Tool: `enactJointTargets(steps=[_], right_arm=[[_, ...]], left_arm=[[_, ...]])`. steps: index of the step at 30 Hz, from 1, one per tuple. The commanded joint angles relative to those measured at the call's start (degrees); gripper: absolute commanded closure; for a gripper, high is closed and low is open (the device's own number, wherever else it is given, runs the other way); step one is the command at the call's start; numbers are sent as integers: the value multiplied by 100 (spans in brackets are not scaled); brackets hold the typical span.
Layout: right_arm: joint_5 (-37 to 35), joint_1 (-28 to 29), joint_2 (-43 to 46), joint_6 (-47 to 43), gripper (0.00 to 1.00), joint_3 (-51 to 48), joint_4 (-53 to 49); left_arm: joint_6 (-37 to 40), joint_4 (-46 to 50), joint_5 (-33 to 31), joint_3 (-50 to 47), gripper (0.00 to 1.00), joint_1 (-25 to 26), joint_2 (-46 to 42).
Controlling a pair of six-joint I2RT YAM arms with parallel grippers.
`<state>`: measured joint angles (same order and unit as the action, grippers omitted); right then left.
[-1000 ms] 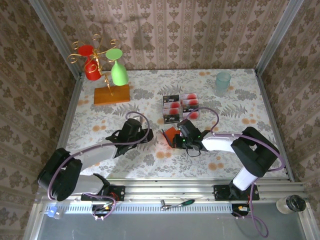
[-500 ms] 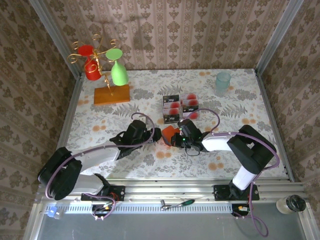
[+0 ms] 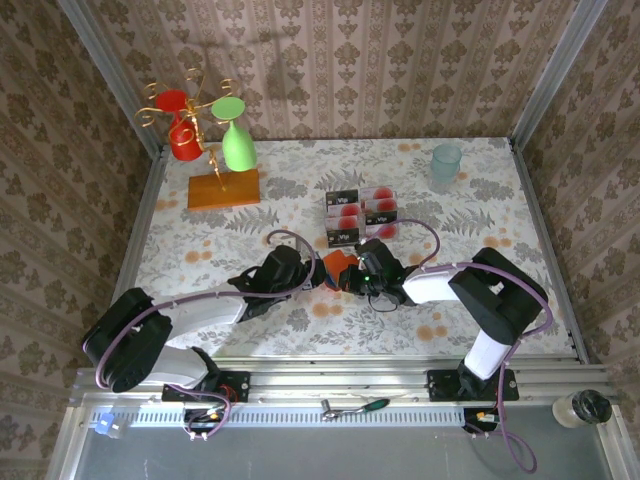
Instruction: Put the credit cards into the card holder
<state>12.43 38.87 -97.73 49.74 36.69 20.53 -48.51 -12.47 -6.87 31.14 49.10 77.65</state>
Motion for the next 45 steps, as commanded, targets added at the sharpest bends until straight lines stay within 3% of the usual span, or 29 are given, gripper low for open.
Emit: enactJointTargets(steps=[1,6,16,23,30,34,36,38,40,45], right_arm=[[-73,2,-325,84,100,-232,-456],[-49,6,-375,118,100,-239,-400],[19,-11,-527,260,100,-339,-204],[41,-14,-569,517,100,-738,237],[137,15,-537,797,100,-1160,630],[265,105,-300,1059,100,-1462,968],[249,105,6,1084,93,-1576,907],[182,103,483,992,78,-1590,523],[69,94,1069,852,70,-1525,-41],[-377,59,2655,246,68,-948,-1968]], left_arm=[[-149,-76,-303,-131,35,29,-81],[-171,-131,-418,-246,42,45,-173],[-98,-517,-456,-411,81,29,61],[351,-858,-261,-197,100,-100,499],[783,-951,57,-56,100,-259,376],[1031,-540,297,131,100,-385,253],[1134,-382,421,189,100,-440,208],[1207,-262,571,233,100,-499,181],[1245,-133,719,300,100,-540,180],[1378,248,1103,573,100,-638,270]])
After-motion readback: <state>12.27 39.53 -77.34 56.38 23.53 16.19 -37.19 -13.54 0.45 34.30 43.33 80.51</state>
